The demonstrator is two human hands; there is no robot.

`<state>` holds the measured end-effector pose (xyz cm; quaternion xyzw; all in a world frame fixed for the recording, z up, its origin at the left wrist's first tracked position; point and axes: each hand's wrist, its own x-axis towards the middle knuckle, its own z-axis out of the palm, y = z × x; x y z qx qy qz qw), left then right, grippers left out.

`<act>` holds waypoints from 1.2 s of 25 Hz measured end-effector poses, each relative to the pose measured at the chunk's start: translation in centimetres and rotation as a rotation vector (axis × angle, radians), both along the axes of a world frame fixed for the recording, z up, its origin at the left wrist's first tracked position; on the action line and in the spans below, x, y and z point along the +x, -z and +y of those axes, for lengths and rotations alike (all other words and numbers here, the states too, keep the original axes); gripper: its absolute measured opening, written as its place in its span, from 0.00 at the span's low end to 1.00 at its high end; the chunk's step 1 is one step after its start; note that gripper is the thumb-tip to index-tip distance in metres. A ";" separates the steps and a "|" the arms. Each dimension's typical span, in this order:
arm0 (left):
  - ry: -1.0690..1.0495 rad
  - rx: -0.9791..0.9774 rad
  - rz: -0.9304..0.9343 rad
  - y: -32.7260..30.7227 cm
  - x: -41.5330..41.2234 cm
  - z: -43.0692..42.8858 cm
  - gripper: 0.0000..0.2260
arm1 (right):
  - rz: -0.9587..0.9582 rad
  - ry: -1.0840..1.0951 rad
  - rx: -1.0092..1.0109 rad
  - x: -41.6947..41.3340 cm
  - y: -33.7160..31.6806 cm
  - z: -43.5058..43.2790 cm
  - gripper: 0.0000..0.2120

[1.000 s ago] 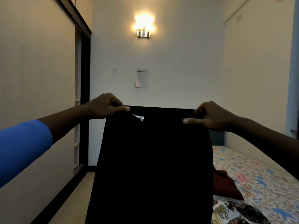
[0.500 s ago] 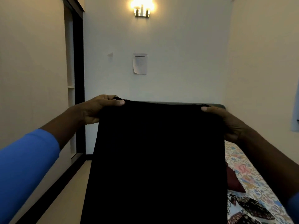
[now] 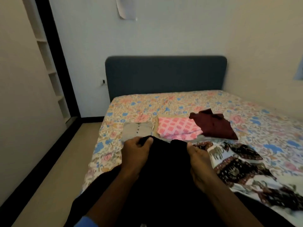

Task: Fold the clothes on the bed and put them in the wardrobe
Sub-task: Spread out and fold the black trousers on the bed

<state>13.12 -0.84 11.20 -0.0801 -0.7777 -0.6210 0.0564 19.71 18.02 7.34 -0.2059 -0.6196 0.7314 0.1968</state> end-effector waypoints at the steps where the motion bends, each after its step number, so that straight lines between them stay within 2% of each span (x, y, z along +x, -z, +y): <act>1: 0.047 -0.015 -0.006 1.6 1.9 1.0 0.07 | 0.014 -0.021 -0.029 0.6 1.1 -1.2 0.15; 6: 0.010 -0.156 0.094 5.3 7.8 4.6 0.17 | 0.066 -0.082 -0.073 3.2 3.0 -3.9 0.10; 10: 0.007 -0.141 0.136 6.2 8.6 5.2 0.16 | 0.050 -0.126 -0.027 3.6 3.5 -3.6 0.12; 13: 0.204 -0.069 0.004 6.5 8.4 4.2 0.16 | 0.059 -0.148 0.130 3.9 3.6 -3.4 0.11; 15: 0.271 -0.063 -0.097 5.9 7.4 3.1 0.17 | 0.008 -0.101 0.149 3.8 4.0 -3.0 0.10; 16: 0.236 -0.085 -0.080 5.7 6.5 2.6 0.17 | -0.030 -0.081 0.112 3.7 4.2 -2.8 0.09; 18: 0.163 -0.223 0.098 4.5 3.9 1.6 0.18 | -0.076 -0.096 0.008 3.5 4.0 -2.6 0.09; 20: 0.400 -0.489 0.246 2.7 0.7 1.1 0.26 | -0.025 -0.174 -0.064 3.3 3.9 -2.4 0.09; 22: 0.700 -0.701 0.195 0.6 -1.7 1.2 0.25 | 0.060 -0.247 -0.098 3.1 3.0 -2.1 0.09; 23: 0.782 -0.734 0.122 -0.5 -2.4 1.4 0.23 | 0.101 -0.252 -0.128 3.0 2.5 -1.7 0.09; 25: 0.820 -0.660 0.077 -1.7 -3.4 1.7 0.21 | 0.169 -0.200 -0.136 2.8 1.7 -0.5 0.10; 27: 0.831 -0.648 0.181 -2.7 -3.6 1.6 0.23 | 0.205 -0.103 -0.039 2.8 0.9 0.7 0.10; 29: 0.876 -0.699 0.252 -3.3 -3.8 1.2 0.17 | 0.242 -0.020 0.076 2.8 0.5 1.8 0.10; 30: 0.890 -0.655 0.225 -3.6 -3.8 1.1 0.13 | 0.261 0.009 0.098 2.7 0.2 2.2 0.12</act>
